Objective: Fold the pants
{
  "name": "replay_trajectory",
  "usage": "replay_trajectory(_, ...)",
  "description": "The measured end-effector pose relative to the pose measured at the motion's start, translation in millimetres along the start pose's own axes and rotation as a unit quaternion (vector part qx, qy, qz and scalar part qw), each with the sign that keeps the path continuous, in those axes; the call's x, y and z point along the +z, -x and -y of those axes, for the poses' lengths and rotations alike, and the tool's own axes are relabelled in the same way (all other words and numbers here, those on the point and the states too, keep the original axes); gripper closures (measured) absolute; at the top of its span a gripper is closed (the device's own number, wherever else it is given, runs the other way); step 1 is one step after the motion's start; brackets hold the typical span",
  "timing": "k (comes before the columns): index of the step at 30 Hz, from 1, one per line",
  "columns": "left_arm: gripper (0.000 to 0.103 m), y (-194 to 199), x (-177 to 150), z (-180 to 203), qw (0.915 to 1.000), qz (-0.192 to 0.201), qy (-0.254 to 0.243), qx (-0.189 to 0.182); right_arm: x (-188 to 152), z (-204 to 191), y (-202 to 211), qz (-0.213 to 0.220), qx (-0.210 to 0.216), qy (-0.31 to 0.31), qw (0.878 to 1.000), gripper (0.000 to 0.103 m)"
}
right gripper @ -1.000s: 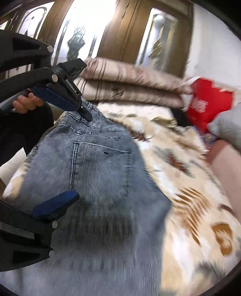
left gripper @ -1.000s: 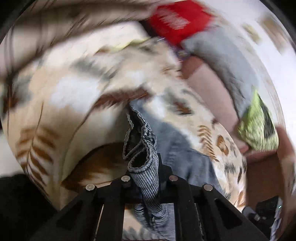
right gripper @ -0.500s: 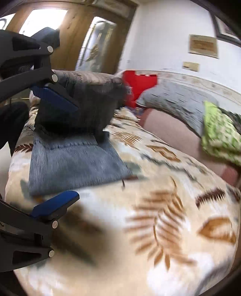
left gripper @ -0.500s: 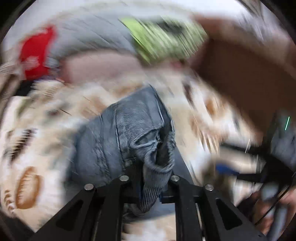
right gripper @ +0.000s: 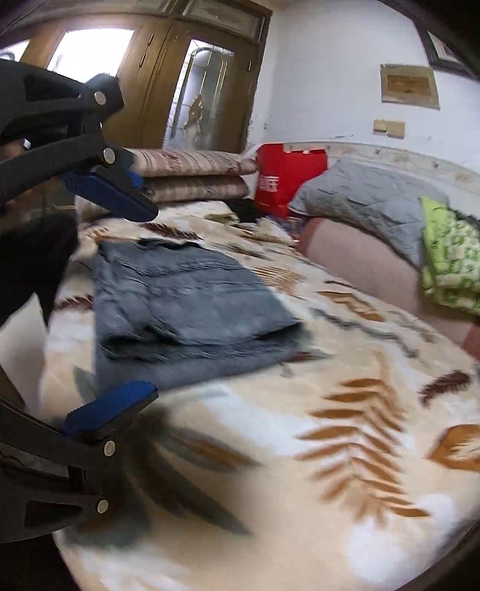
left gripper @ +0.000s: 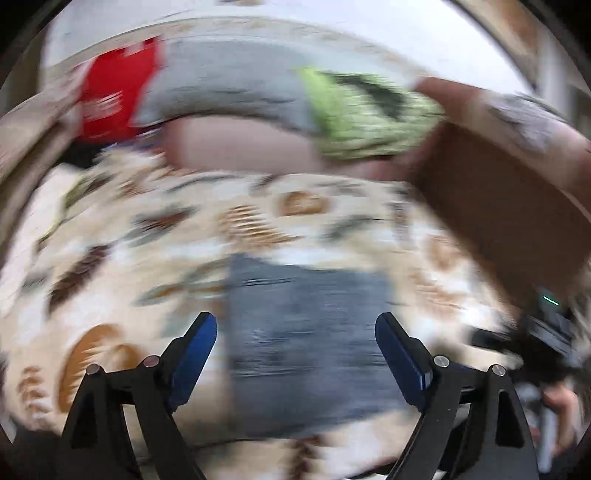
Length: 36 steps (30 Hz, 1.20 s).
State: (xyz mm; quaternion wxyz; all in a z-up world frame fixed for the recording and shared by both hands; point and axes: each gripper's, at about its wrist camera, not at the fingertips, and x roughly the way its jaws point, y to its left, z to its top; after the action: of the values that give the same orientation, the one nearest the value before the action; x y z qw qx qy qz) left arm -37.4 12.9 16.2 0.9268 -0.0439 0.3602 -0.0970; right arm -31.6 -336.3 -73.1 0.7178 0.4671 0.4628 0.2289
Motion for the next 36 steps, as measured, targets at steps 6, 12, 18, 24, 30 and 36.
replay_trajectory(6,0.015,-69.9,-27.3,-33.9,0.9945,-0.094,0.020,0.042,-14.3,-14.9,-25.8,-0.018,-0.046,-0.001,0.999,0.013)
replay_trajectory(12,0.015,-76.7,-44.9,-40.9,0.9941,-0.100,0.035,0.023,-22.1,-34.9,-32.5,-0.023,0.025,0.001,0.999,0.013)
replay_trajectory(18,0.015,-46.0,-35.7,-39.5,0.9986,-0.042,0.027,0.018,-29.6,11.1,-52.3,-0.025,-0.029,-0.058,0.998,0.029)
replay_trajectory(24,0.015,-80.3,-53.7,-29.5,0.9946,-0.095,-0.003,0.041,-21.4,1.5,-58.4,-0.023,-0.033,-0.066,0.997,0.028)
replay_trajectory(30,0.015,-78.9,-54.0,-30.9,0.9952,-0.091,0.000,0.037,-12.8,7.3,-66.0,-0.024,-0.077,-0.070,0.994,0.084)
replay_trajectory(36,0.015,-73.0,-48.9,-34.2,0.9951,-0.095,0.009,0.026,-20.9,-51.9,-49.2,0.011,-0.117,0.051,0.992,0.096)
